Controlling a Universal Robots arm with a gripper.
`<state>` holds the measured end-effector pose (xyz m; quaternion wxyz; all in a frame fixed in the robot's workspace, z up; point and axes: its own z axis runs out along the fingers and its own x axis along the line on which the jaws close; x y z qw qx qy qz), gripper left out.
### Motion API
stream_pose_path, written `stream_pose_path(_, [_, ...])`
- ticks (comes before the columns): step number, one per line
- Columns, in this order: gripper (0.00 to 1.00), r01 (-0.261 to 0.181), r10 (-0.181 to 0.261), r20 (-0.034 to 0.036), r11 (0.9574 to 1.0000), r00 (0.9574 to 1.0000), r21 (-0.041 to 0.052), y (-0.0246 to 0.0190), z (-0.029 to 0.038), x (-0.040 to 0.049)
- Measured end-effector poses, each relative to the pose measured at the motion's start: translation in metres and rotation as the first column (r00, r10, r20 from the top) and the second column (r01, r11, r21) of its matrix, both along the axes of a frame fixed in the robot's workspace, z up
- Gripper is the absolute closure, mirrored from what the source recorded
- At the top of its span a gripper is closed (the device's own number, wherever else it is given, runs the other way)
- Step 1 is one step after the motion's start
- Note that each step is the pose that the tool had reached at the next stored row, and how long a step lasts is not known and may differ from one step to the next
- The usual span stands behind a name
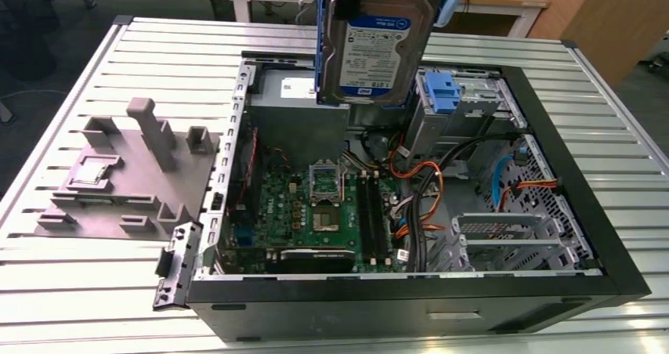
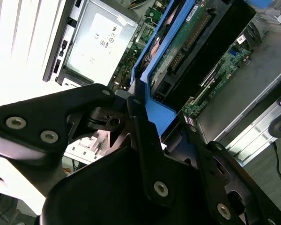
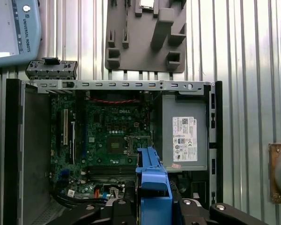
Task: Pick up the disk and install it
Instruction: 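Insert the disk into the insertion slot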
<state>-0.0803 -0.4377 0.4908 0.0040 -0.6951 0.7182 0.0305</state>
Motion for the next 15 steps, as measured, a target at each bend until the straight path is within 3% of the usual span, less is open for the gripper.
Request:
stream_pose_path(9, [0.64,0.000,0.000,0.0000,1.0000,1.0000,-0.0001,-0.0040,0.0000,-0.0001])
stream_pose_path(15, [0.64,0.000,0.000,0.0001,1.0000,1.0000,0.0000,-0.0106,-0.0001,-0.0001])
